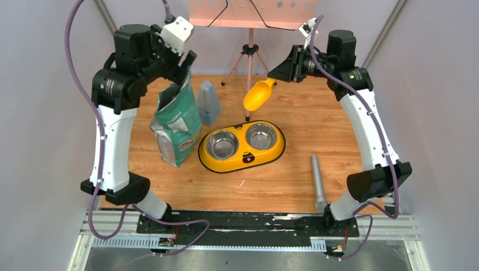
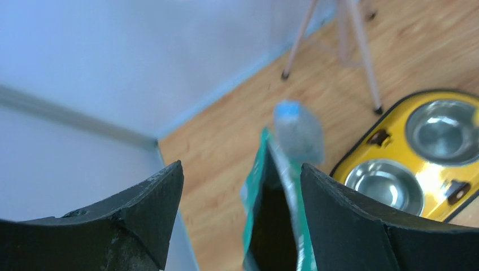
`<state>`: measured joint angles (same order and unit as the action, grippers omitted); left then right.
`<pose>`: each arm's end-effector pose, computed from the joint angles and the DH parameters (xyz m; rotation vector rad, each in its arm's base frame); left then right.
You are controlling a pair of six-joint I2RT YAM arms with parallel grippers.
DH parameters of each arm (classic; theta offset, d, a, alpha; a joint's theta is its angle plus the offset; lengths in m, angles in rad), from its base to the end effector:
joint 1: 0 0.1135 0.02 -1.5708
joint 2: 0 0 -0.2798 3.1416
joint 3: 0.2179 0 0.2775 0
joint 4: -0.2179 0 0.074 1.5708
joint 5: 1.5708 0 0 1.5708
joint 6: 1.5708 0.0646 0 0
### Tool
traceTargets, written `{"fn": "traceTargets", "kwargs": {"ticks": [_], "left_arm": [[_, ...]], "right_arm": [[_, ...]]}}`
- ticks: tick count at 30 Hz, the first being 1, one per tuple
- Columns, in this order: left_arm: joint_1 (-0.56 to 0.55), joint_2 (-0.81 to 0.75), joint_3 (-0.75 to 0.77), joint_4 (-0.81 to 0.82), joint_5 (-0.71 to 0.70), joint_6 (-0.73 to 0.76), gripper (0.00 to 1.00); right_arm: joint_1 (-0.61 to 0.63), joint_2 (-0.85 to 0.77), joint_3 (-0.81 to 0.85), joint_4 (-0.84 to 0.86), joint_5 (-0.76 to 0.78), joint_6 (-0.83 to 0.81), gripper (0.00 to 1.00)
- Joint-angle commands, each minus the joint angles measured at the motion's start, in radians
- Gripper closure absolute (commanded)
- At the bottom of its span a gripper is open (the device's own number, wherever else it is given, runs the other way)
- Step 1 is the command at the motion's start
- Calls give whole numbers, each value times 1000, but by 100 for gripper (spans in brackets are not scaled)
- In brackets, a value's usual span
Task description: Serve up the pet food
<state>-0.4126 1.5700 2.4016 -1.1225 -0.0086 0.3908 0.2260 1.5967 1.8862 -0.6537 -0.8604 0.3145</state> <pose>0.2666 -0.1161 0.5942 0.7224 1.7158 -0.0071 0.3577 0.1325 0.4867 -0.5130 1.9133 1.1826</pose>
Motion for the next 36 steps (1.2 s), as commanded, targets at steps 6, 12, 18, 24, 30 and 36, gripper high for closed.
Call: {"fn": "traceTargets", "kwargs": {"ticks": [6, 12, 18, 24, 30, 36], "left_arm": [[269, 70, 5, -306, 105, -89, 22], [296, 21, -121, -310, 147, -81, 25], [299, 35, -90, -301, 124, -79, 30], [299, 103, -12, -397, 120, -33, 47], [298, 183, 34, -520, 193, -78, 87], [299, 165, 89, -482, 268, -130, 100]], "right_arm": [[80, 54, 137, 34, 56, -33, 100], [106, 70, 145, 38, 68, -37, 100], [135, 84, 157, 38, 83, -44, 100], [152, 108, 211, 57, 75, -62, 100], [194, 233, 441, 115, 53, -39, 100], [274, 333, 562, 254, 1, 7, 100]]}}
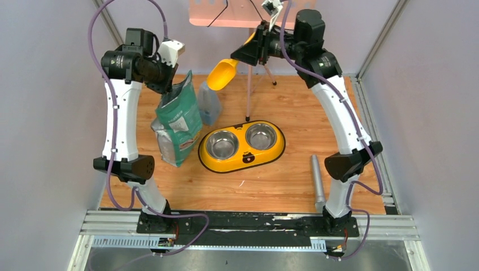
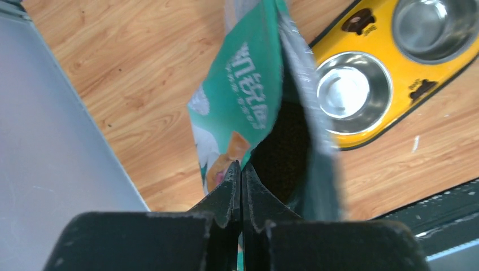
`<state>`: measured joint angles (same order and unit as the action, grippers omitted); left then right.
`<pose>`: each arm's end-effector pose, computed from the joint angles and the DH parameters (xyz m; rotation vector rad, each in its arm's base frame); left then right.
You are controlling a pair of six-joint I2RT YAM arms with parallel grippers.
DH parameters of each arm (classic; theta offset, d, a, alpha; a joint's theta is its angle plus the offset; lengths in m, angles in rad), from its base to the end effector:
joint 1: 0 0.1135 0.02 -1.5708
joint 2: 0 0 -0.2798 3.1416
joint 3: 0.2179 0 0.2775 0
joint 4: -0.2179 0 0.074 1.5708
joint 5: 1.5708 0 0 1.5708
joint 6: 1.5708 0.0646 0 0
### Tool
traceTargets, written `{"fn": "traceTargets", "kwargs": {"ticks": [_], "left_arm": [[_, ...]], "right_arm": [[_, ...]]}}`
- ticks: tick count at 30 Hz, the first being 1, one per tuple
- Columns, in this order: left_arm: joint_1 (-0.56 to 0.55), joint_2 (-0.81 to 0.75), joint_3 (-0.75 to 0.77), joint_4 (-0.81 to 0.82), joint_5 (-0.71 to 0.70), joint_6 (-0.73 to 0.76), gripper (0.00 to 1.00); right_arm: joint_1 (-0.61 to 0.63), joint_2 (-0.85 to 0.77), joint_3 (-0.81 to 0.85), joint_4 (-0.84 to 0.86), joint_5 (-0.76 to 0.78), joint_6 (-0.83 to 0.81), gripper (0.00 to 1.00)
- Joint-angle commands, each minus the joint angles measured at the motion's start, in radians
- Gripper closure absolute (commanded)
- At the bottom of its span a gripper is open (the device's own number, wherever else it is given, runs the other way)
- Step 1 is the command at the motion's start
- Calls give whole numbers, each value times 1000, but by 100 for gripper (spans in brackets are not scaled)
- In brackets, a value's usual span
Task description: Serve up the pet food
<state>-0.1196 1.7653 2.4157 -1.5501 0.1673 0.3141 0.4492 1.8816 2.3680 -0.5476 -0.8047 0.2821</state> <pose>0.3353 -0.0511 0.4920 0.5985 2.3829 -0.1218 0.3722 0.2311 0.5523 -0.7864 1.5702 1.1962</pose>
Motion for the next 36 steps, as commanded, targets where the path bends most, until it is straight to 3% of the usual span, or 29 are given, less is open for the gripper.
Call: {"fn": "traceTargets", "kwargs": {"ticks": [1, 4, 10, 19, 23, 26, 30, 36], "left_arm": [[6, -37, 91, -49, 145, -68, 100], [2, -54, 117, -44, 319, -90, 100], [-12, -84, 118, -36, 325, -94, 100], [-11, -93, 100, -5, 335, -102, 100], [-11, -119, 67, 27, 353, -111, 100], [-11, -197, -62, 154, 383, -157, 100], [-12, -293, -284, 354, 416, -241, 100], [-11, -259, -341, 379, 400, -292, 100]], "right_arm": [[64, 64, 97, 166, -61, 51, 100], [101, 100, 143, 214, -91, 74, 100], [150, 39, 6, 361, -72, 54, 100], [176, -11, -210, 293, -30, -210, 100], [202, 34, -179, 202, 28, -347, 100], [255, 94, -99, 95, 105, -448, 100], [305, 142, -119, 75, 153, -528, 100], [336, 210, -120, 49, 234, -612, 100]]}}
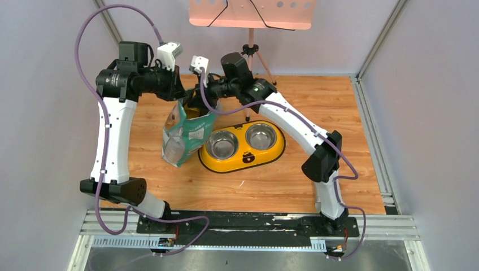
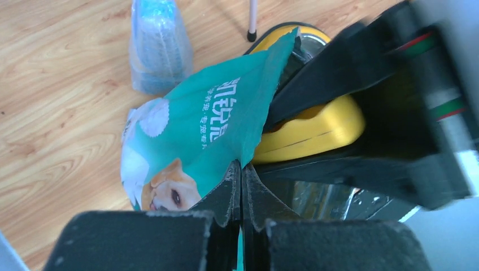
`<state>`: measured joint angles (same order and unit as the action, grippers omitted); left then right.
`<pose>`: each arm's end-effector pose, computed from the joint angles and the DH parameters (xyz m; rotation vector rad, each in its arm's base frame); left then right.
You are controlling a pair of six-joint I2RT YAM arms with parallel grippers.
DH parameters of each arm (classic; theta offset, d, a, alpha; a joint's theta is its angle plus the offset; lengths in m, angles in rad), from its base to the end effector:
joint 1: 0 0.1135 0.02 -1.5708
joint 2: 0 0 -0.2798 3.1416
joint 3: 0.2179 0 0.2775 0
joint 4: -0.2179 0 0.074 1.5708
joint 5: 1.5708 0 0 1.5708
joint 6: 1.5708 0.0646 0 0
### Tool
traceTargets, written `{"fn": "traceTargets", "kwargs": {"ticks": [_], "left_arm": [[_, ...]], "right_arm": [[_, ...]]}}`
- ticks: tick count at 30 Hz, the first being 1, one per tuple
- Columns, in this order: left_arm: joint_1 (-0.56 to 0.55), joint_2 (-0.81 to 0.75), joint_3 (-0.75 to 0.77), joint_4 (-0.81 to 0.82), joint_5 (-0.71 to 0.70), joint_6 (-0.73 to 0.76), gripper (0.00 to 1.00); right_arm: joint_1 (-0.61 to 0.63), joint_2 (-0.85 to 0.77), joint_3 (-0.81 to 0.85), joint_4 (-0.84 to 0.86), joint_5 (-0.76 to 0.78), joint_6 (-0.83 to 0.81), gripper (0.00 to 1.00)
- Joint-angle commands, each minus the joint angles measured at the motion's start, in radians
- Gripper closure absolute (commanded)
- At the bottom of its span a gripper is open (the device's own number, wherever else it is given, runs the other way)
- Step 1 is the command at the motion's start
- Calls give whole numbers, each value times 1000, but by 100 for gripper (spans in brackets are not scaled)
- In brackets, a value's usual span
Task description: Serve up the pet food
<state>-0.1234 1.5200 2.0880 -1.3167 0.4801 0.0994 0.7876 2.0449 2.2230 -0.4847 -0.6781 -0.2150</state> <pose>0.2922 -0.0663 0.4999 0.4926 2.2269 -0.5669 0.3398 0.3987 0.4320 -1.3249 1.4108 1.0215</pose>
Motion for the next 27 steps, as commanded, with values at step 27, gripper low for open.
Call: {"fn": "traceTargets", "kwargs": {"ticks": [27], "left_arm": [[-7, -3, -279, 295, -182, -104, 100]], "right_arm": [[10, 161, -371, 189, 10, -86, 100]]}}
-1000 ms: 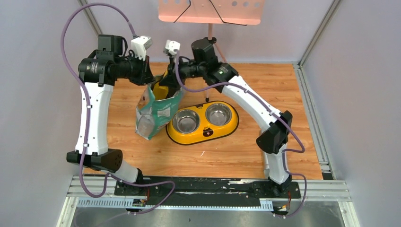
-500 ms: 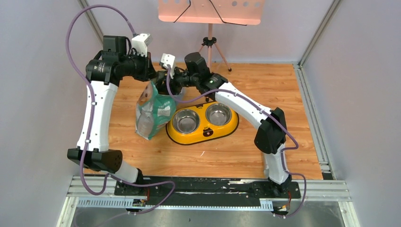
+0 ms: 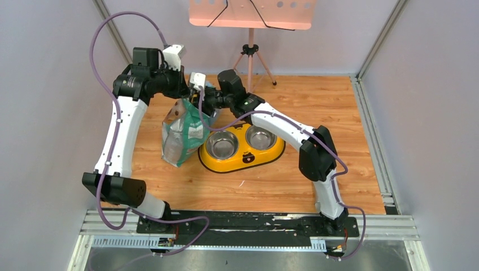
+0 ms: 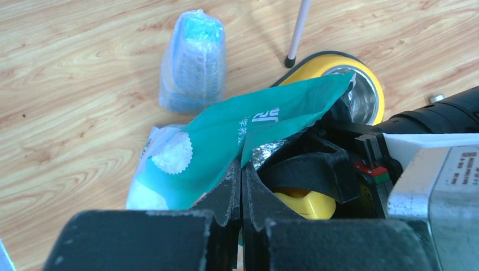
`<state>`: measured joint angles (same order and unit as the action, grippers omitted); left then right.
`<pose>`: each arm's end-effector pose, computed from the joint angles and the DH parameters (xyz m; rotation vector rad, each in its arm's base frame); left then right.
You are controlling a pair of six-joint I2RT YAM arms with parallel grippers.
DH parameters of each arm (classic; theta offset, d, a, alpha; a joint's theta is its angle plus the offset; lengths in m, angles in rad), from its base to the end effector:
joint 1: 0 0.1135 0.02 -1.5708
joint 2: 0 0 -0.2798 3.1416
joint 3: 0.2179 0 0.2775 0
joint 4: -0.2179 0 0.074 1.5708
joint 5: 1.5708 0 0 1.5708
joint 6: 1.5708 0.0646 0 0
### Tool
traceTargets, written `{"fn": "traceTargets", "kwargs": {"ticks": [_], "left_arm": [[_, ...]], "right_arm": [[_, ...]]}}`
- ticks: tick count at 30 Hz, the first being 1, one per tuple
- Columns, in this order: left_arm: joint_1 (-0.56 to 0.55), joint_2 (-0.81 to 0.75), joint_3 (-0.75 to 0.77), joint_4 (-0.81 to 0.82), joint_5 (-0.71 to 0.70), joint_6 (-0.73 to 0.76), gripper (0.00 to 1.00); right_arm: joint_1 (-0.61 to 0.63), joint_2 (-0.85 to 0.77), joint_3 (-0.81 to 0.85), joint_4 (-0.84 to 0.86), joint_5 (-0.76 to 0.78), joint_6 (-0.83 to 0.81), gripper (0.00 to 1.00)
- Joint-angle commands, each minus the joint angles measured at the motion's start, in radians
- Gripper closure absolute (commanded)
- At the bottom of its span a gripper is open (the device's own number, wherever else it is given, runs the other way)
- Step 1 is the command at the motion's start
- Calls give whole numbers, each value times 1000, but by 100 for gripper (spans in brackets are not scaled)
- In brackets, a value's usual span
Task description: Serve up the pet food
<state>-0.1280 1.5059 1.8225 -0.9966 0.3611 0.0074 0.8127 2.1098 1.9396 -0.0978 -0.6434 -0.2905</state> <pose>0.3394 -0.0667 0.4495 0.3451 2.2138 -0.4709 0.3583 0.4347 0.3336 -1.3564 1.3163 0.9504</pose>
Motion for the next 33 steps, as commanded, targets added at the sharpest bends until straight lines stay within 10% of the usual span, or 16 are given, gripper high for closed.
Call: {"fn": "traceTargets", "kwargs": {"ticks": [1, 20, 33], "left_arm": [[-2, 14, -10, -26, -66, -22, 100], [-2, 37, 60, -11, -124, 40, 100], [-2, 88, 199, -136, -155, 152, 100]], "right_arm": [[-15, 102, -84, -225, -48, 19, 100], [-150, 98, 250, -339, -180, 754, 100], [-259, 71, 217, -115, -221, 1297, 100]]}}
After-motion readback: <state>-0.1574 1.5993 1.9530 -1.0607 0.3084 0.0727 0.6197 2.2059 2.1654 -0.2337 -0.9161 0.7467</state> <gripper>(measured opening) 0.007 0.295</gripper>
